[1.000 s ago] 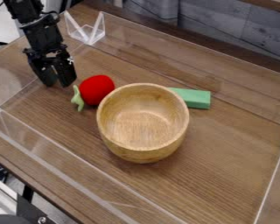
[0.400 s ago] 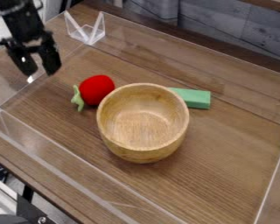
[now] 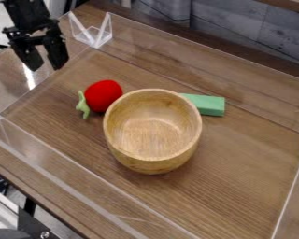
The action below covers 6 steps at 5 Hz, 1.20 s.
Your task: Move the red fruit to the left
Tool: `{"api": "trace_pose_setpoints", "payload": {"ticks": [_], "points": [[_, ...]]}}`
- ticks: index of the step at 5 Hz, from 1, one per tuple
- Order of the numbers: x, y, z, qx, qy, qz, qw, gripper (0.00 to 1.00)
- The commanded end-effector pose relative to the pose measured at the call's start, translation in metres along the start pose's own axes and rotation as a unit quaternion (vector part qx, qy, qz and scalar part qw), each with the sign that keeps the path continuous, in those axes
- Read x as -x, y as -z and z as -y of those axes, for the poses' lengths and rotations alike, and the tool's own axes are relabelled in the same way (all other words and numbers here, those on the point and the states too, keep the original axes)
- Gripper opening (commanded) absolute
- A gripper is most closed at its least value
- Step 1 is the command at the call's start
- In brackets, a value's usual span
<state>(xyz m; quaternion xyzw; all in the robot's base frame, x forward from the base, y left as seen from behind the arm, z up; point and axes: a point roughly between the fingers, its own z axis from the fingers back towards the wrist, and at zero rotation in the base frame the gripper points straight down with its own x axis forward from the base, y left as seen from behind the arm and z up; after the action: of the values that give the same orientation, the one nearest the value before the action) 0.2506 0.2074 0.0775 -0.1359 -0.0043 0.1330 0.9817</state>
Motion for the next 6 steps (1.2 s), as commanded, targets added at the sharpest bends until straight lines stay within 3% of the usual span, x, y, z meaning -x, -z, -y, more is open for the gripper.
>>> {"api": "trace_pose_setpoints", "payload": {"ticks": [1, 3, 4, 6], "points": [[-0.0035, -0.0261, 0.0020, -0.016, 0.041, 0.028, 0.9986, 1.00], [-0.0013, -0.0279, -0.0008, -0.008, 0.090, 0.019, 0.9958, 1.00], [-0.0043, -0.0307, 0.0000, -0.004, 0.096, 0.019, 0.9952, 0.00], [-0.0110, -0.0351, 0.0054, -0.001, 0.104, 0.015, 0.9945, 0.00]]}}
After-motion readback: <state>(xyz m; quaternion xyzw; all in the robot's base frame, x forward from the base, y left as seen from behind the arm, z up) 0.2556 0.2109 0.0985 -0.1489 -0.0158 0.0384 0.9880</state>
